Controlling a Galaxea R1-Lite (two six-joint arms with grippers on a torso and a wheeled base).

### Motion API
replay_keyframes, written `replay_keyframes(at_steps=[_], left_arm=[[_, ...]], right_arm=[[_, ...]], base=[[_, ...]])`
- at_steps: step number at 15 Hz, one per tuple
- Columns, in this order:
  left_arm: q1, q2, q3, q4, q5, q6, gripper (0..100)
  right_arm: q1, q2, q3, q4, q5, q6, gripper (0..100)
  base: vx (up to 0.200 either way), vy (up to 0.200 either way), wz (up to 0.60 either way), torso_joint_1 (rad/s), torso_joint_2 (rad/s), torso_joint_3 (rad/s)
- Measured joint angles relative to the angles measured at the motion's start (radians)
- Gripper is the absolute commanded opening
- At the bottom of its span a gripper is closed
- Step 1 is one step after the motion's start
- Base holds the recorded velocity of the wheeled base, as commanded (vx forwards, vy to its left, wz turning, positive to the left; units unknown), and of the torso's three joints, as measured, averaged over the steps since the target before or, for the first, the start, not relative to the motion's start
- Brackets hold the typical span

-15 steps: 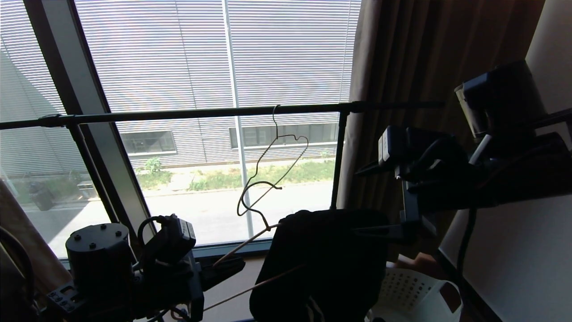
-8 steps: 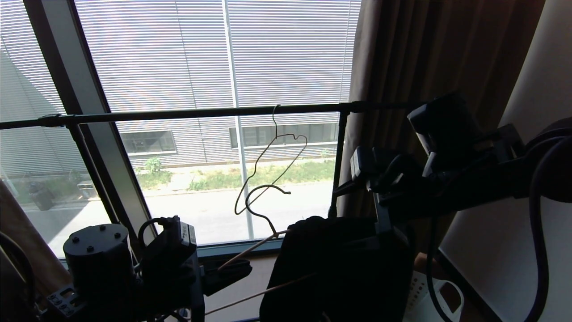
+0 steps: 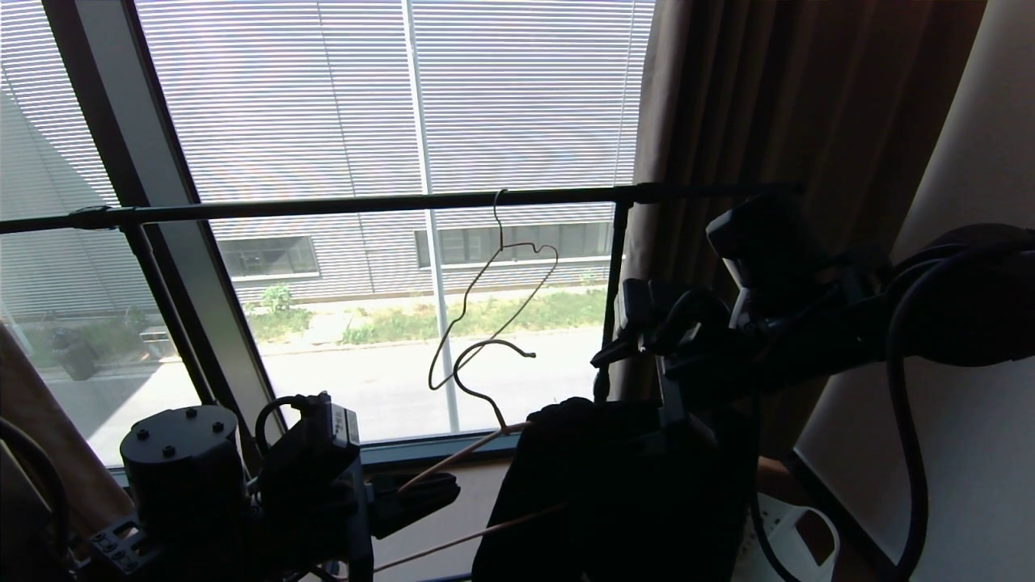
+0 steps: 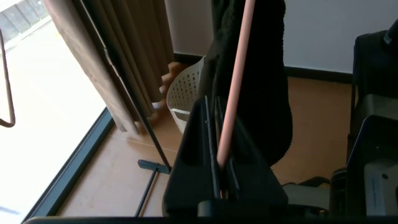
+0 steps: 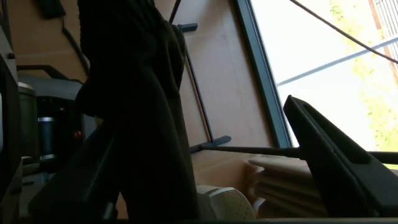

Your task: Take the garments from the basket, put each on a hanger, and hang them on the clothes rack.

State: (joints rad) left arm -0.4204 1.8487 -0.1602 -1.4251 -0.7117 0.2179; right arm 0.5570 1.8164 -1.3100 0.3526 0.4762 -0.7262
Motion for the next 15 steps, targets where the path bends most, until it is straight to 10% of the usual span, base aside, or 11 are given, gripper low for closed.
replay_keyframes(at_steps=[3, 4, 15], left_arm=[[0.004, 0.001, -0.010, 0.000, 0.001, 0.000, 0], [0.005, 0.001, -0.011, -0.001, 0.001, 0.000, 0], [0.011, 0.007, -0.019, -0.007, 0.001, 0.000, 0]], right_arm=[[0.013, 0.003, 0.000, 0.002, 0.009, 0.013, 100], [0.017, 0.004, 0.001, 0.003, 0.009, 0.013, 0], [0.033, -0.011, 0.023, 0.005, 0.007, 0.029, 0]], base=[[0.000, 0.000, 0.00, 0.000, 0.00, 0.000], [0.000, 0.000, 0.00, 0.000, 0.00, 0.000], [0.000, 0.000, 0.00, 0.000, 0.00, 0.000]])
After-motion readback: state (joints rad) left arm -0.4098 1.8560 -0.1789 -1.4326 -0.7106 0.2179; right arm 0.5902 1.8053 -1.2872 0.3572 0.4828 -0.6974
